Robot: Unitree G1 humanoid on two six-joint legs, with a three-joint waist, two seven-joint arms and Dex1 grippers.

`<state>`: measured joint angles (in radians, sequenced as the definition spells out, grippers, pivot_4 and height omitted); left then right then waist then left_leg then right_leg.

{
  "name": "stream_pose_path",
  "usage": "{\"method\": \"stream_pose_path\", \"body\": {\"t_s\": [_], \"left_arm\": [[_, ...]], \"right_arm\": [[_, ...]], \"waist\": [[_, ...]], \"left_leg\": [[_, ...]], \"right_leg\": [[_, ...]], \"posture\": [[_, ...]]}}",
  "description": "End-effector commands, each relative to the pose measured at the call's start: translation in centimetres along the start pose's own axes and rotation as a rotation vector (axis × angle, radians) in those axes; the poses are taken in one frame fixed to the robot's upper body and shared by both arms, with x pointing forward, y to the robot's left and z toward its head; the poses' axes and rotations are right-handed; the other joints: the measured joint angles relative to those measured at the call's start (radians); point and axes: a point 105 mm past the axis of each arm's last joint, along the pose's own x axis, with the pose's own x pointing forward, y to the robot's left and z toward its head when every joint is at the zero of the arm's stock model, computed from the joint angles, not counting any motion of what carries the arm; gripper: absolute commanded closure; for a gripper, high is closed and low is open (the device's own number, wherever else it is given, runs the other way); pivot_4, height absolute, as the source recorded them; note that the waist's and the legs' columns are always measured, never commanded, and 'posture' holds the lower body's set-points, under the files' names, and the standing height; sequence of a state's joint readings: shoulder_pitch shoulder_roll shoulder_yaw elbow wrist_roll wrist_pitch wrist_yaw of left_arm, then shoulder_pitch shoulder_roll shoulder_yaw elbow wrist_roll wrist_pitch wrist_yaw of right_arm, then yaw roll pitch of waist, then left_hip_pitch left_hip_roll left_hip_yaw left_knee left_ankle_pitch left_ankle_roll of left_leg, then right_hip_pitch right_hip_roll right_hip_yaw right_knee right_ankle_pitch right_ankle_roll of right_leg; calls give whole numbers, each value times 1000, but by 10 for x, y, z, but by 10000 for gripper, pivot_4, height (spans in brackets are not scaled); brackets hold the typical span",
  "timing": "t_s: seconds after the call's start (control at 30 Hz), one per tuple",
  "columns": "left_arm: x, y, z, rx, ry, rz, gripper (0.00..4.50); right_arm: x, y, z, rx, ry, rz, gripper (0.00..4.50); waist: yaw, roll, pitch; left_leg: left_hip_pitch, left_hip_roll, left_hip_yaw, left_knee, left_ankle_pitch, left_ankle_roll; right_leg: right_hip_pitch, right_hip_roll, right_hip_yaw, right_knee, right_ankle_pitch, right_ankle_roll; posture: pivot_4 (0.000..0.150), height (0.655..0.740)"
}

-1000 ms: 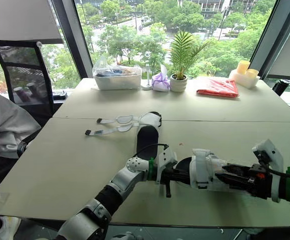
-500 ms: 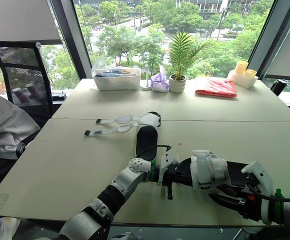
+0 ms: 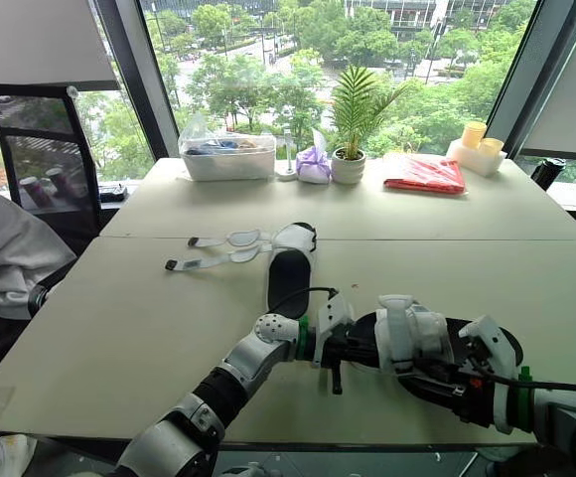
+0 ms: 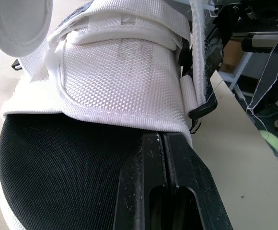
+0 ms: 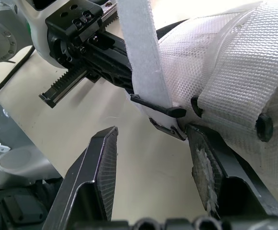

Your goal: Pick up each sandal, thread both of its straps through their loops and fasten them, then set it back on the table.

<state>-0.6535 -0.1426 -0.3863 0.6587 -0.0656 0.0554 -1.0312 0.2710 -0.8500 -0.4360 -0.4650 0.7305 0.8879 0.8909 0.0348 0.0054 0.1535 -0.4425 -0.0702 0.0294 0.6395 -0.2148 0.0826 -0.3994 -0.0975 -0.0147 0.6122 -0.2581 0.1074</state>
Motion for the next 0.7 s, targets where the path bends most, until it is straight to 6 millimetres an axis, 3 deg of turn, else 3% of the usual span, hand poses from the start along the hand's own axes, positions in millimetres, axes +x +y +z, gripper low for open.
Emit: {"method": "stream_pose_path", "body": {"t_s": [0.03, 0.13, 0.17, 0.7], "left_arm": [[4, -3, 0, 3, 8, -8, 45000], [4, -3, -1, 3, 10, -5, 45000], [3, -2, -1, 3, 10, -4, 45000], [2, -2, -3, -4, 15, 1, 45000]], "right_arm": [[10, 6, 1, 18, -34, 39, 28993], [11, 5, 2, 33, -50, 35, 42042], [11, 5, 1, 37, -49, 34, 44154], [-2, 19, -19, 108, 38, 64, 44154]], "waist": [[0, 0, 0], [-1, 0, 0], [0, 0, 0], [3, 0, 0]], "left_leg": [[0, 0, 0, 0, 0, 0], [0, 0, 0, 0, 0, 0], [0, 0, 0, 0, 0, 0], [-1, 0, 0, 0, 0, 0]], "right_leg": [[0, 0, 0, 0, 0, 0], [0, 0, 0, 0, 0, 0], [-1, 0, 0, 0, 0, 0], [-2, 0, 0, 1, 0, 0]], "posture": [[1500, 7388], [1500, 7388], [1500, 7388], [1500, 7388]]}}
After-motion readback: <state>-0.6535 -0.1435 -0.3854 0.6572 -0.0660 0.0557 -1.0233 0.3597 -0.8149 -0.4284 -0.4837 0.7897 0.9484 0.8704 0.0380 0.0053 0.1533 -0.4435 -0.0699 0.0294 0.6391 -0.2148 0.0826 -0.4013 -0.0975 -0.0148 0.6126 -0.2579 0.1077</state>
